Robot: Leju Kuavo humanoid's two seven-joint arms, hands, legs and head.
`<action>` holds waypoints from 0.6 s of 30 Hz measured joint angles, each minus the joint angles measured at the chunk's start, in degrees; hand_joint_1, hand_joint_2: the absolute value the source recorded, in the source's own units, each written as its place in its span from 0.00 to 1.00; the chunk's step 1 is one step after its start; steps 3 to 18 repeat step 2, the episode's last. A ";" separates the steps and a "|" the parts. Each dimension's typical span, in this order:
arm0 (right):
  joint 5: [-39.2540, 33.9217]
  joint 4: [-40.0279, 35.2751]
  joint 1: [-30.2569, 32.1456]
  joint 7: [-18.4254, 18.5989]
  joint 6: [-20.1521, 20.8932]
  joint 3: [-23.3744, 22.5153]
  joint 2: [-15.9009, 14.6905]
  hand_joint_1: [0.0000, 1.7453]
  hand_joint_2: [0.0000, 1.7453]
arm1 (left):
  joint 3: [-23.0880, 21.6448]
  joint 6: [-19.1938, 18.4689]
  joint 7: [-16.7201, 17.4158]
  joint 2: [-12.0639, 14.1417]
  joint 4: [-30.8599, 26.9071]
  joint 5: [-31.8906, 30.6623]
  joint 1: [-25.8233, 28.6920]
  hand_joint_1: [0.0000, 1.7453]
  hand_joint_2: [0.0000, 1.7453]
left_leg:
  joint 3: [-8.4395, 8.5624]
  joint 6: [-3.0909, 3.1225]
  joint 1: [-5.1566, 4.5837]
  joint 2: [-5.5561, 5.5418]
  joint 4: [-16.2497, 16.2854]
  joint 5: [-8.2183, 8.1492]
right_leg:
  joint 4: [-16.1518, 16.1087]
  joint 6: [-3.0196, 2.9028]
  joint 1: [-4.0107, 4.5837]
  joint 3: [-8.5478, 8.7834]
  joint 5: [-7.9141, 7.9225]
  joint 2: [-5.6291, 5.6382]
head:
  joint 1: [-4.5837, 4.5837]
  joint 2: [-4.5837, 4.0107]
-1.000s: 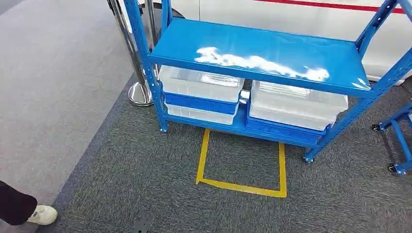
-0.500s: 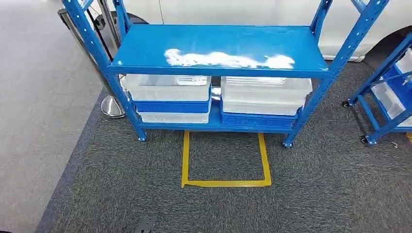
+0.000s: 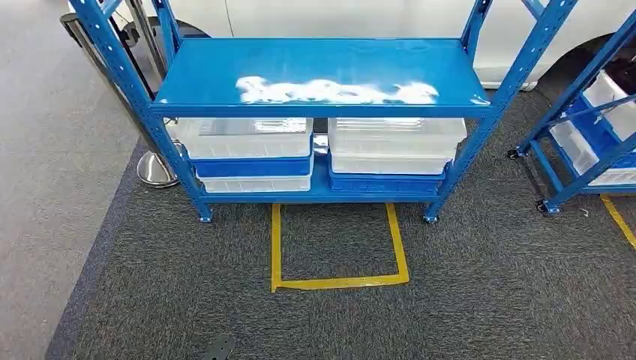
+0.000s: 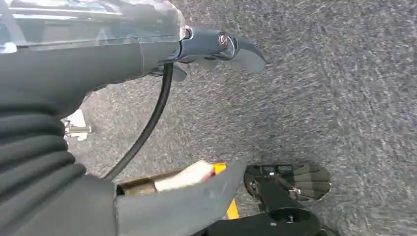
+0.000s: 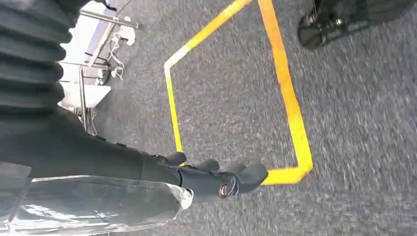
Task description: Take the parts from the cabinet and place them on the table.
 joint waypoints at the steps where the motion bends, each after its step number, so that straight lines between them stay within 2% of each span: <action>1: 0.00 0.00 -0.02 -0.04 0.00 -0.04 0.00 0.00 1.00 | 0.00 0.00 0.00 0.00 0.00 0.00 -0.03 0.00 1.00 | 0.02 0.09 -0.02 0.00 0.01 -0.03 | -0.08 0.08 -0.01 0.05 0.05 0.00 | 0.02 0.00; 2: 0.00 0.00 -0.02 -0.13 0.04 -0.11 -0.02 0.00 1.00 | 0.00 0.00 0.00 0.00 0.00 0.00 -0.02 0.00 1.00 | 0.03 0.23 -0.02 0.01 0.01 -0.05 | -0.15 0.10 -0.01 0.10 0.07 0.00 | 0.02 0.00; 18: 0.00 0.00 -0.02 -0.13 0.04 -0.11 -0.02 0.00 1.00 | 0.00 0.00 0.00 0.00 0.00 0.00 -0.02 0.00 1.00 | 0.03 0.23 -0.02 0.01 0.01 -0.05 | -0.15 0.10 -0.01 0.10 0.07 0.00 | 0.02 0.00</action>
